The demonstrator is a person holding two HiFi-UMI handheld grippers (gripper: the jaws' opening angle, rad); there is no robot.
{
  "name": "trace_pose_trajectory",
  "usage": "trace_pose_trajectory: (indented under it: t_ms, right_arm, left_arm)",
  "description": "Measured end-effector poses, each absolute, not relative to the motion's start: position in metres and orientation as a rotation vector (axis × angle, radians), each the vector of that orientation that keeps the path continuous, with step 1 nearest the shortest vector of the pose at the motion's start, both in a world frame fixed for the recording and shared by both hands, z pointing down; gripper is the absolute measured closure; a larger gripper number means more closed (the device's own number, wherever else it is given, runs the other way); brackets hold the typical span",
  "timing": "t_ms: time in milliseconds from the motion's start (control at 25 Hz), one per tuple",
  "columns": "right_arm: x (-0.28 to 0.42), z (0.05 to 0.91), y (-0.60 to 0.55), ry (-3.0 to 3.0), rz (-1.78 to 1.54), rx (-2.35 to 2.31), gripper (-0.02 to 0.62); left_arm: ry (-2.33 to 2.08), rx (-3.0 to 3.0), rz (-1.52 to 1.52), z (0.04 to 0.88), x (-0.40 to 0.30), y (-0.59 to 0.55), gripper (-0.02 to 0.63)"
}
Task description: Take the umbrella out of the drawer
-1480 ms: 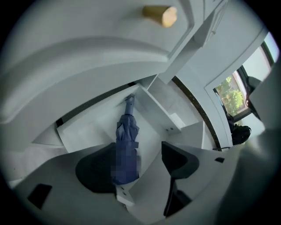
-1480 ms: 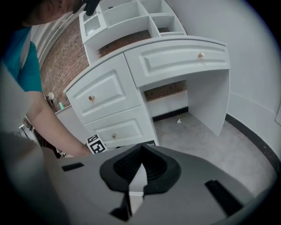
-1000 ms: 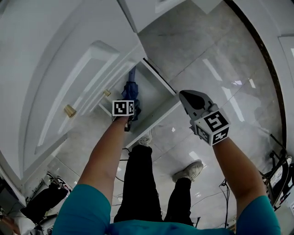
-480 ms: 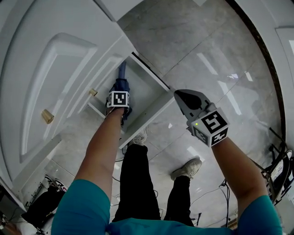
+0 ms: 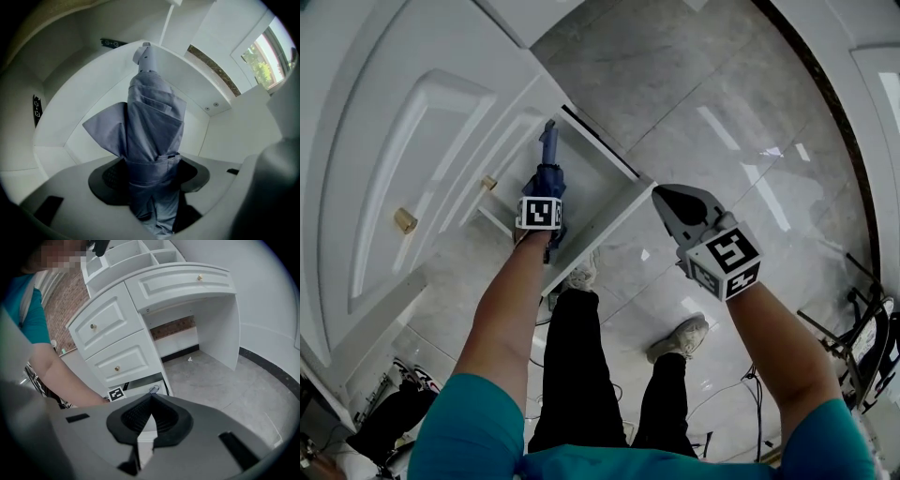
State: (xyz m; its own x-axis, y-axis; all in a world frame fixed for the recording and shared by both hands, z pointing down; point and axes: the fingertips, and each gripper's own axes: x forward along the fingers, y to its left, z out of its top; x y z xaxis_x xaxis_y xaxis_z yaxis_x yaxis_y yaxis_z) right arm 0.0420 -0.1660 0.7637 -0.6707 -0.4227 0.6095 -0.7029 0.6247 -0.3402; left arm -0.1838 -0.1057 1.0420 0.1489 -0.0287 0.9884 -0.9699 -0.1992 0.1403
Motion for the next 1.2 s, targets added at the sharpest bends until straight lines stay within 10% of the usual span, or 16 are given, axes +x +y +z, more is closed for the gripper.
trace_pose_trajectory:
  t_ms: [1200]
  right_arm:
    - [0.226,0.376,-0.078,-2.369,0.652,1.486,0.574]
  left_arm:
    - [-0.992,2.034,0.95,0.57,-0.033,-0.134,0.336]
